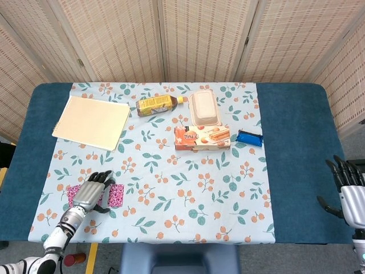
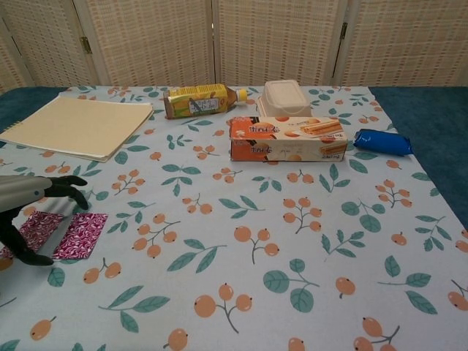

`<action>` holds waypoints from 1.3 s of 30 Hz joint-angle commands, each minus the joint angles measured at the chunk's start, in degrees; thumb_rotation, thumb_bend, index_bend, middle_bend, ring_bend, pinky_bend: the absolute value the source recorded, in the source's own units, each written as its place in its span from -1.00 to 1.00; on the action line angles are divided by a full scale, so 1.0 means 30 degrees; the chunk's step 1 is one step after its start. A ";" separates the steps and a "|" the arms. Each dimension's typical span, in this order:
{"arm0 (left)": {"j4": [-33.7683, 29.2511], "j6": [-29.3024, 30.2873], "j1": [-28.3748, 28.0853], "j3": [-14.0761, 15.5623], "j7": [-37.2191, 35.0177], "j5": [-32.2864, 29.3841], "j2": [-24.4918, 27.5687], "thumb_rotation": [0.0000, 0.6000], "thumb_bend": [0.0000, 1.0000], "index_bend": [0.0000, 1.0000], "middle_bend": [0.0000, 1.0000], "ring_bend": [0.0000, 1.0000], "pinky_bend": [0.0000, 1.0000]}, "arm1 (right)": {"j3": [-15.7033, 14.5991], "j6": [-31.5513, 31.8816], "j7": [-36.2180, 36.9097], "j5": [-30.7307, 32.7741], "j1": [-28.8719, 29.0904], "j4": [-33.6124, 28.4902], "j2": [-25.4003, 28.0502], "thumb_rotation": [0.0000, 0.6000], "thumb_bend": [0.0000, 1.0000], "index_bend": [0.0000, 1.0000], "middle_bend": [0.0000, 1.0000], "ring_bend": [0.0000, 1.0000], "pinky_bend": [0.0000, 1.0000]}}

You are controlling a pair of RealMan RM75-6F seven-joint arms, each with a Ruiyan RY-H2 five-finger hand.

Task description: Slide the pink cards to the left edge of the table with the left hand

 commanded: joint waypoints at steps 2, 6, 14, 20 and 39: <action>-0.0183 -0.0034 -0.0293 -0.0055 0.0522 -0.0684 -0.0214 1.00 -0.62 -0.53 -1.00 -1.00 -1.00 | 0.0005 -0.0041 0.0160 0.0059 -0.0005 0.0140 -0.0025 1.00 -0.42 -0.93 -0.94 -1.00 -1.00; -0.0305 -0.0015 -0.0455 -0.0014 0.0845 -0.1119 -0.0267 1.00 -0.62 -0.50 -1.00 -1.00 -1.00 | -0.0006 -0.0042 0.0320 0.0103 -0.0038 0.0295 -0.0058 1.00 -0.42 -0.93 -0.94 -1.00 -1.00; -0.0390 -0.0034 -0.0786 0.0055 0.1096 -0.1824 -0.0355 1.00 -0.58 -0.44 -1.00 -1.00 -1.00 | -0.0031 -0.0035 0.0621 0.0172 -0.0113 0.0593 -0.0138 1.00 -0.42 -0.93 -0.94 -1.00 -1.00; -0.0358 0.0112 -0.0914 0.0141 0.1167 -0.2069 -0.0519 1.00 -0.58 -0.44 -1.00 -1.00 -1.00 | -0.0041 0.0033 0.0779 0.0199 -0.0190 0.0744 -0.0153 1.00 -0.42 -0.93 -0.94 -1.00 -1.00; -0.0494 0.0667 -0.1121 0.0427 0.1323 -0.2335 -0.0677 1.00 -0.58 -0.39 -1.00 -1.00 -1.00 | -0.0053 0.0054 0.1090 0.0213 -0.0277 0.1040 -0.0202 1.00 -0.42 -0.93 -0.93 -1.00 -1.00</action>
